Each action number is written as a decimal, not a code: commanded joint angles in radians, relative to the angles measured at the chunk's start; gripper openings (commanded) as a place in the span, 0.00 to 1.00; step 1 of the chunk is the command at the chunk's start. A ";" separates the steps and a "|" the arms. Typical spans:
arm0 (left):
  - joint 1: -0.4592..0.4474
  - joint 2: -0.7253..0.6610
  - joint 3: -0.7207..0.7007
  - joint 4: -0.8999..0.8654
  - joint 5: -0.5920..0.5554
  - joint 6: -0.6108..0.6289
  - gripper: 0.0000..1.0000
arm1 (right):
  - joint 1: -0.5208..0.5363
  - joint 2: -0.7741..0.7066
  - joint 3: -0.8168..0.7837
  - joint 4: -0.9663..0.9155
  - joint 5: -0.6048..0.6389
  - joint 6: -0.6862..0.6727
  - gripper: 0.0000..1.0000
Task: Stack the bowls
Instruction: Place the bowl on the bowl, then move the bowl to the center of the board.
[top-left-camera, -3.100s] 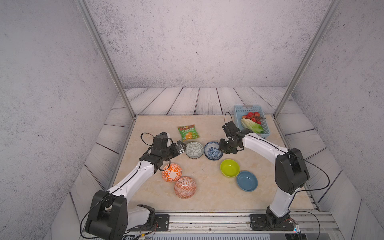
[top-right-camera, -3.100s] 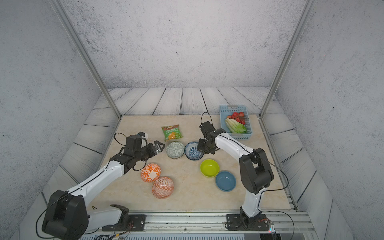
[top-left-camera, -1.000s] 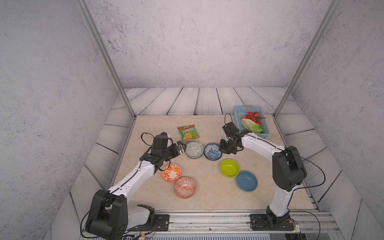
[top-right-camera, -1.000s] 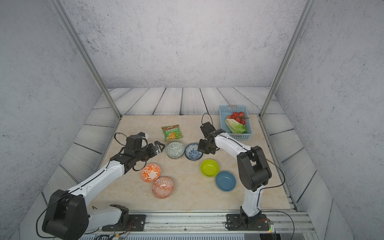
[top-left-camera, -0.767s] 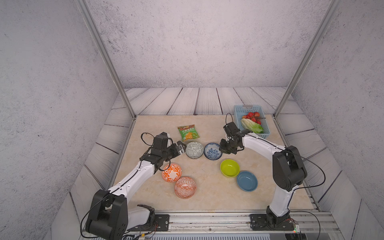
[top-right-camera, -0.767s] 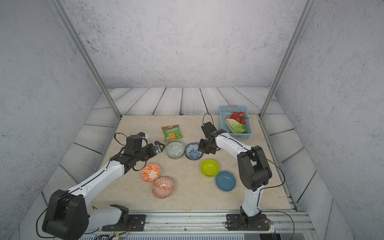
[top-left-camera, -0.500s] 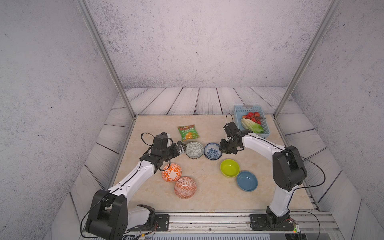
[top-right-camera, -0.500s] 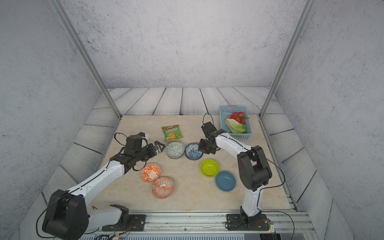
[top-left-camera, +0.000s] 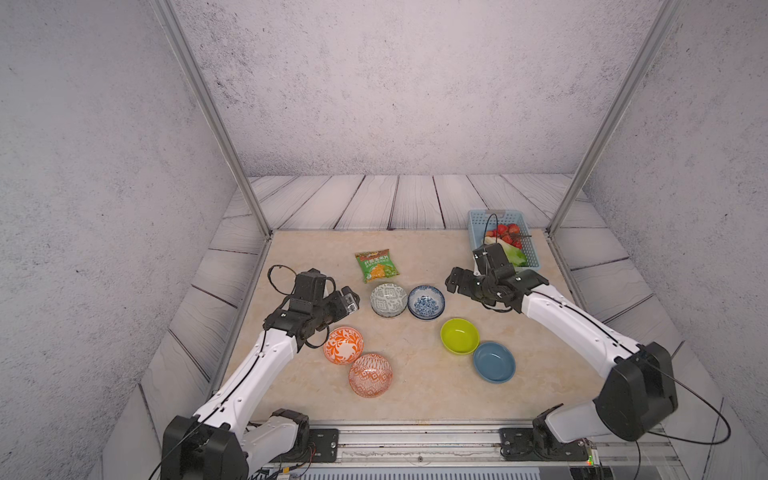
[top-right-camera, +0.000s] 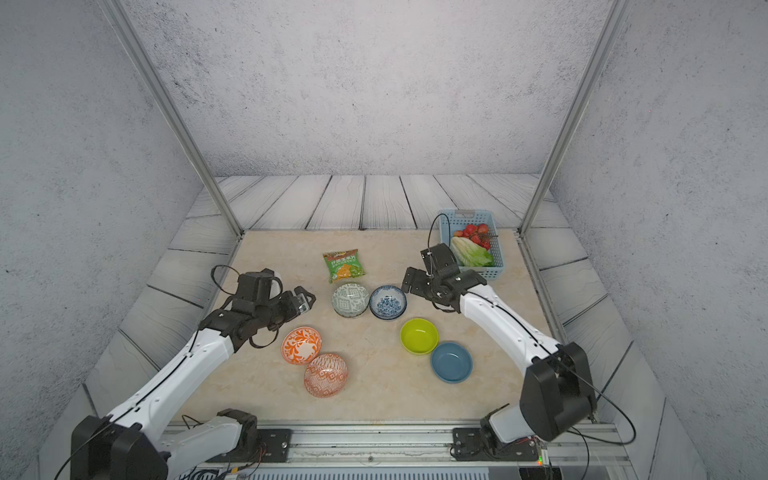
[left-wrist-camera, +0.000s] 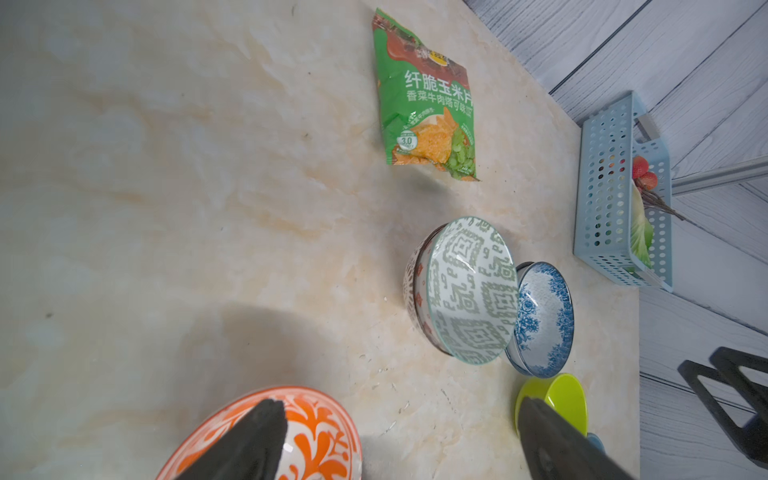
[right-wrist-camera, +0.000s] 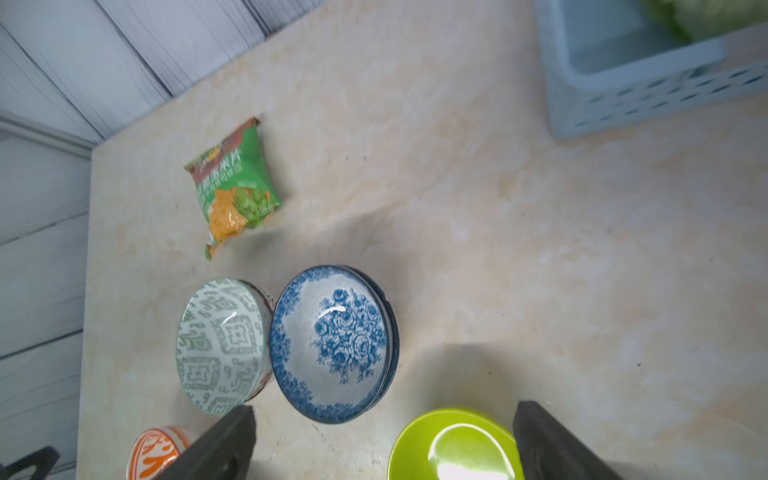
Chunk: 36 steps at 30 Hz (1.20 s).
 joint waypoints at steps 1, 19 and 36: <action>0.006 -0.041 0.017 -0.197 -0.089 -0.004 0.92 | -0.026 -0.041 -0.074 0.064 0.084 0.064 0.99; 0.008 -0.151 -0.113 -0.291 -0.123 -0.065 0.86 | 0.421 -0.006 -0.043 -0.095 -0.036 0.122 0.72; 0.040 -0.180 -0.182 -0.207 -0.053 -0.035 0.86 | 0.676 0.240 -0.006 0.015 -0.057 0.194 0.55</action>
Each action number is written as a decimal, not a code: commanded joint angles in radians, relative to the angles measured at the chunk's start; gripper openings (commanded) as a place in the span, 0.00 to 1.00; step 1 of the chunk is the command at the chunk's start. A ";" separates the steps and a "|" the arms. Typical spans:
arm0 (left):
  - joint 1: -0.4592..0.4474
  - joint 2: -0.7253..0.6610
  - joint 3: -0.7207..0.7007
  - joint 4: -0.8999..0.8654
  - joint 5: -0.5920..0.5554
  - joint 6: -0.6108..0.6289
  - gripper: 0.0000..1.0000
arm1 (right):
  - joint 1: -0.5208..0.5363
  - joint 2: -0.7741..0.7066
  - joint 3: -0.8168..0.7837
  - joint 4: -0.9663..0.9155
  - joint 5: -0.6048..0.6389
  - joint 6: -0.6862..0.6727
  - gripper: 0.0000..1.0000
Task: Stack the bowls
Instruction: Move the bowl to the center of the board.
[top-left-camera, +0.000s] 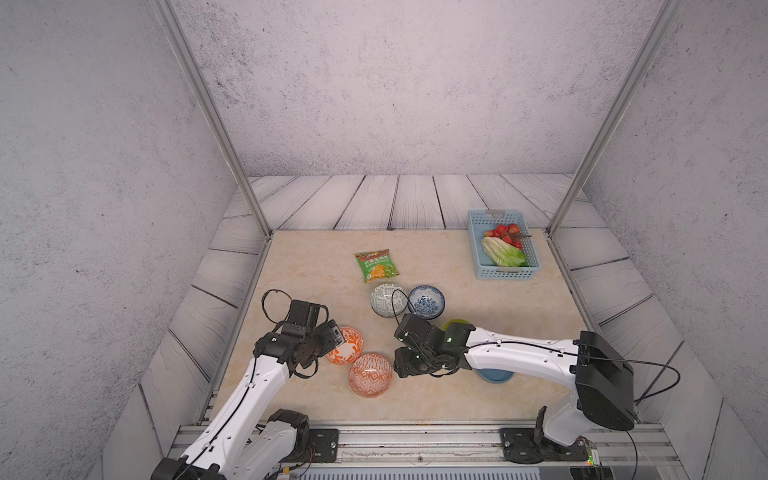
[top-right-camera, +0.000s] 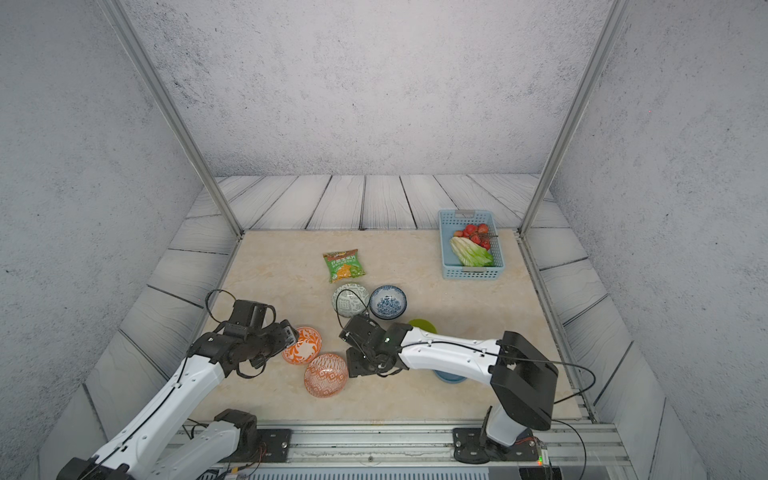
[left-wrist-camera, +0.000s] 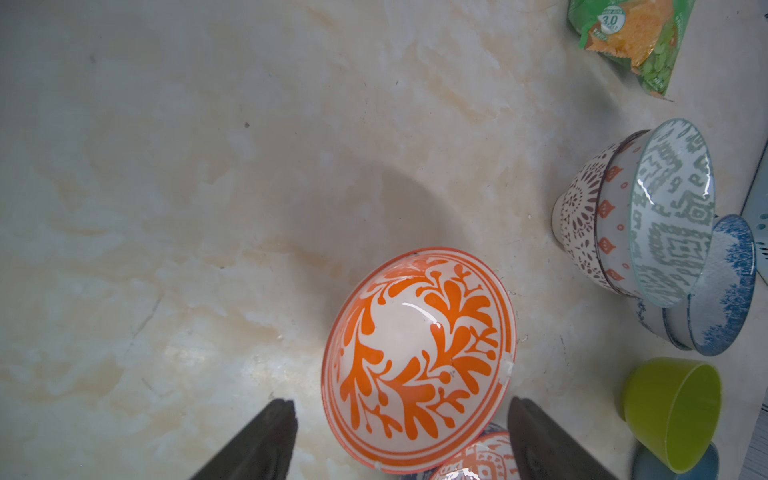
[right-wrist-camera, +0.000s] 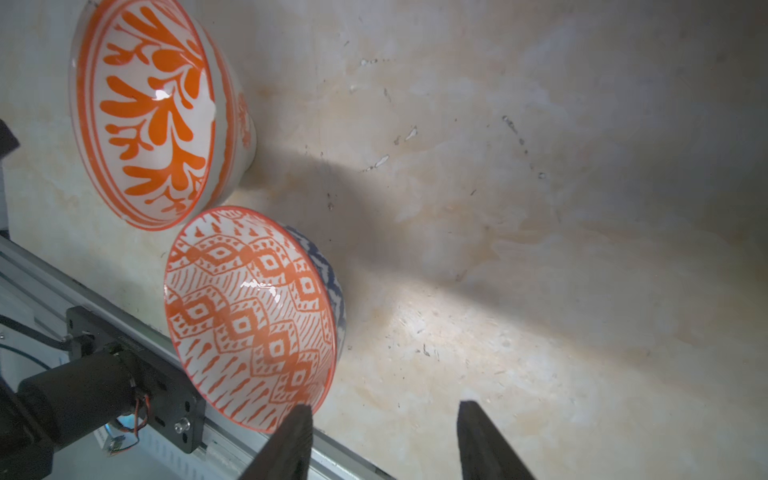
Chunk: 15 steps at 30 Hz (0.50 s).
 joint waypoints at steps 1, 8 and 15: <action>0.017 -0.017 -0.018 0.025 0.025 0.021 0.86 | 0.015 0.046 0.044 0.019 0.001 0.012 0.54; 0.051 -0.027 -0.032 0.040 0.062 0.033 0.86 | 0.028 0.154 0.124 -0.021 -0.002 0.003 0.44; 0.073 -0.028 -0.043 0.057 0.090 0.040 0.86 | 0.048 0.208 0.174 -0.069 0.023 -0.008 0.31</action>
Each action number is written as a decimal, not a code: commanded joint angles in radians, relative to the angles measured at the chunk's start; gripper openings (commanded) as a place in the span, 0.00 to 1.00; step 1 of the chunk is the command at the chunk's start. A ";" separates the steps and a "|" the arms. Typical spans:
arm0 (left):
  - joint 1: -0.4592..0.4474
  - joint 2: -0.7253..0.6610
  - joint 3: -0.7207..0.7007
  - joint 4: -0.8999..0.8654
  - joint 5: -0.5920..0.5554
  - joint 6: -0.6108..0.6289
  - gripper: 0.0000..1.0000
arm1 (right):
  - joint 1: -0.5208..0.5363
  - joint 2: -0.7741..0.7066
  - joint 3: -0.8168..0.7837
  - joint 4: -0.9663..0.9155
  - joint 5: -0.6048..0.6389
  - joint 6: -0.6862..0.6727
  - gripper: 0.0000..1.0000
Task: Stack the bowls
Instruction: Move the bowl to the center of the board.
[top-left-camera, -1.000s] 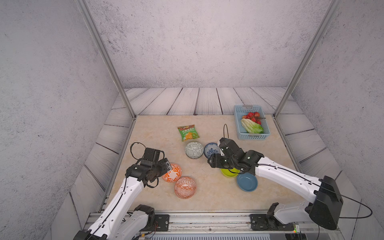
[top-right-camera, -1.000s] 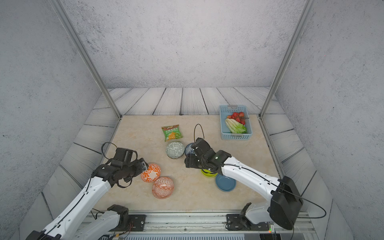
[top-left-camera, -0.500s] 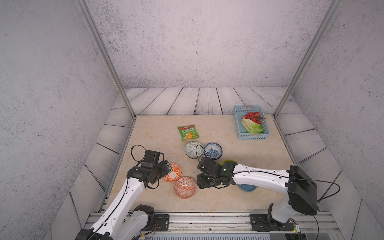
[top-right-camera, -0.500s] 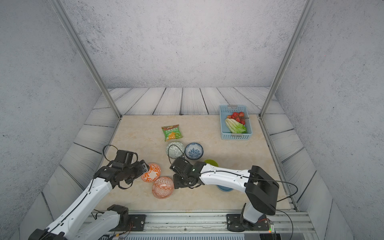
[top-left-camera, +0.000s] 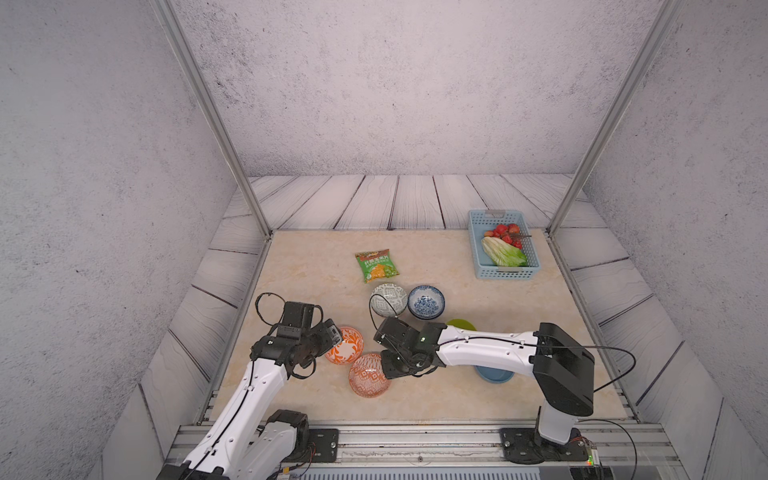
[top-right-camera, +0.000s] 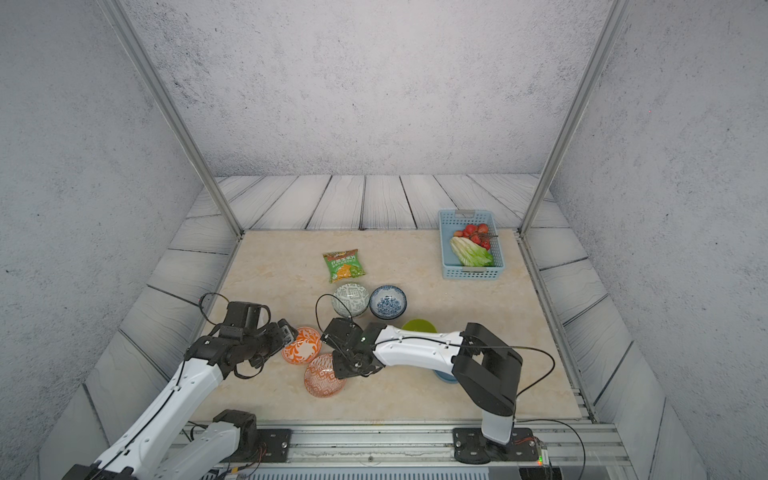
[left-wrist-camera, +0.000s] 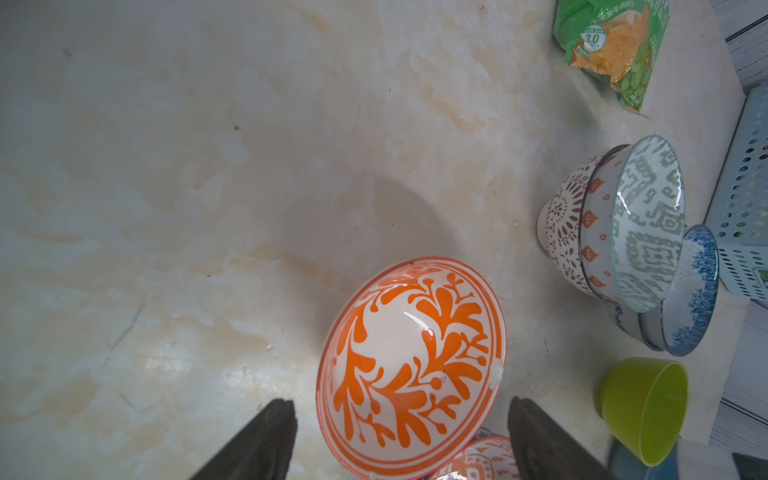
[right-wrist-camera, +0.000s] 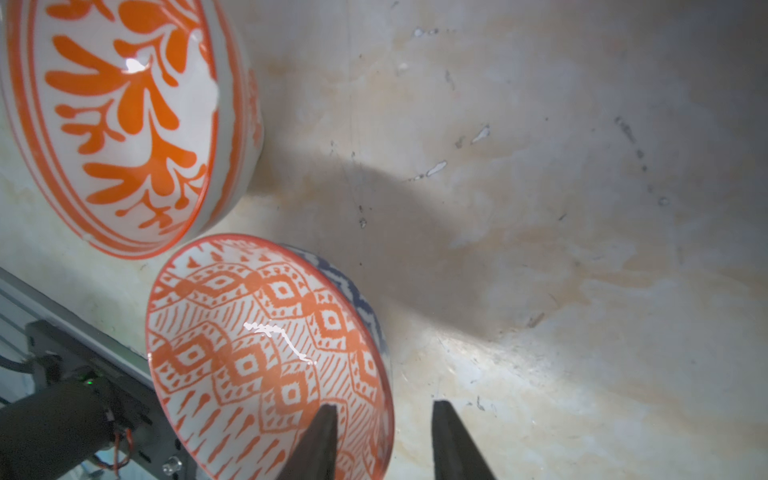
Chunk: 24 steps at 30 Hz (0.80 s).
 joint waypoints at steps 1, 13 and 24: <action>0.016 -0.011 -0.014 0.018 0.025 0.021 0.86 | 0.008 0.027 0.026 -0.055 0.028 -0.008 0.30; 0.054 -0.002 -0.026 0.039 0.070 0.028 0.86 | 0.003 0.040 0.057 -0.125 0.070 -0.024 0.00; 0.065 -0.037 -0.041 0.050 0.076 0.024 0.86 | -0.110 -0.043 -0.028 -0.091 0.072 -0.026 0.00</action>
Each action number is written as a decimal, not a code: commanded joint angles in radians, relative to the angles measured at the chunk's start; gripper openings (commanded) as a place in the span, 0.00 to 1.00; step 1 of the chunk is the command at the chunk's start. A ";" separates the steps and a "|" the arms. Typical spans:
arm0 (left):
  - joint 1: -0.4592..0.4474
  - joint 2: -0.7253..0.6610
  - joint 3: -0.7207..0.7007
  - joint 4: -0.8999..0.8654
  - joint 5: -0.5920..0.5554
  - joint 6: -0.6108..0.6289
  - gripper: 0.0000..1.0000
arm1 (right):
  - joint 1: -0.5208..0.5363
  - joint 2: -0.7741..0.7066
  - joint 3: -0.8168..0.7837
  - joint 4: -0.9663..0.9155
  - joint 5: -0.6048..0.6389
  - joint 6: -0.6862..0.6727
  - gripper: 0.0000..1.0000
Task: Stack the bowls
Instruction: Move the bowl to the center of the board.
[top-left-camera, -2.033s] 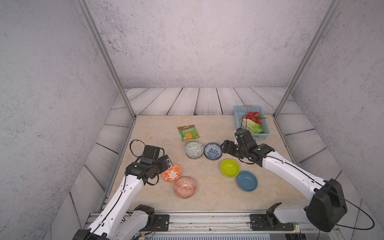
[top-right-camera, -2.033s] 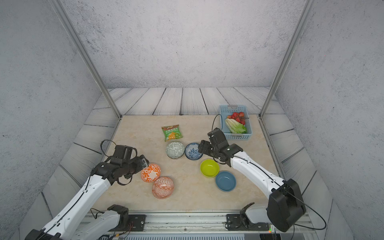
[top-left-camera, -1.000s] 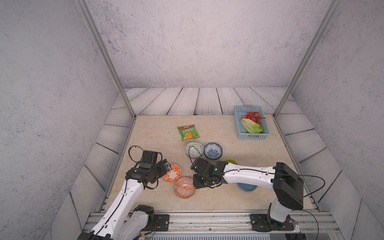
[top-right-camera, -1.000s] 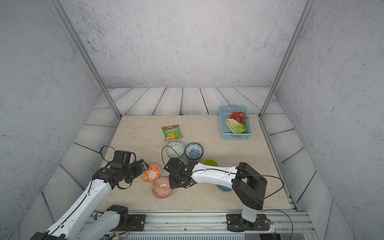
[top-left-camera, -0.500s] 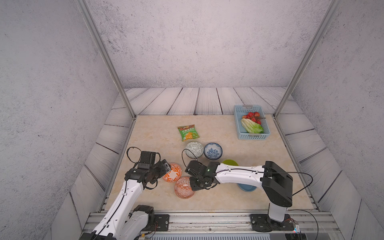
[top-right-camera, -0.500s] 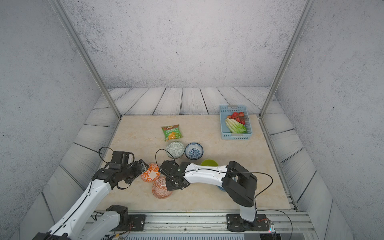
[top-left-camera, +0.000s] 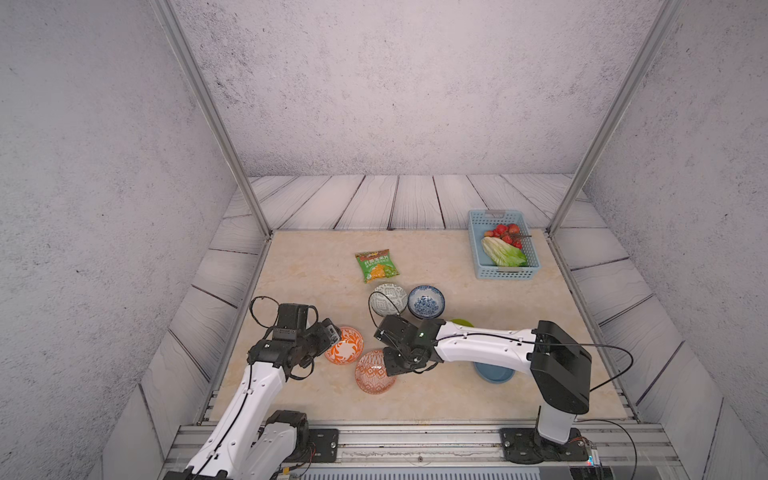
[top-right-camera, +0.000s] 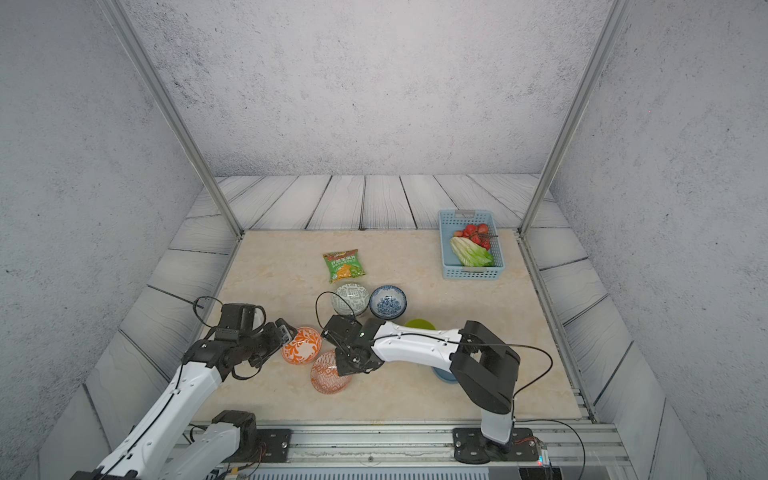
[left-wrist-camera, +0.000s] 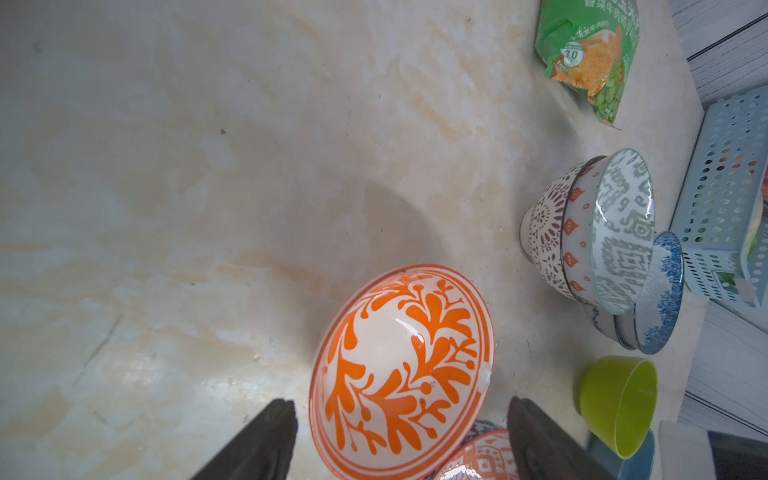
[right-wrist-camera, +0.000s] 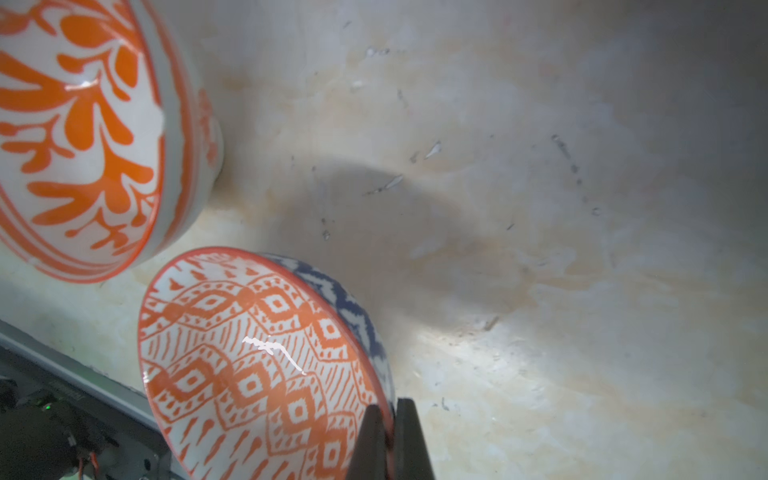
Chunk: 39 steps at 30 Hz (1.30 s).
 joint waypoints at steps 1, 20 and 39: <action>0.012 -0.012 -0.015 0.010 0.012 0.009 0.86 | -0.070 -0.046 -0.049 -0.004 0.023 -0.001 0.00; 0.071 0.002 -0.046 0.083 0.105 0.027 0.86 | -0.156 0.055 0.022 0.042 -0.010 -0.021 0.00; 0.100 0.008 -0.061 0.099 0.135 0.026 0.85 | -0.195 0.072 0.007 0.059 -0.013 -0.042 0.00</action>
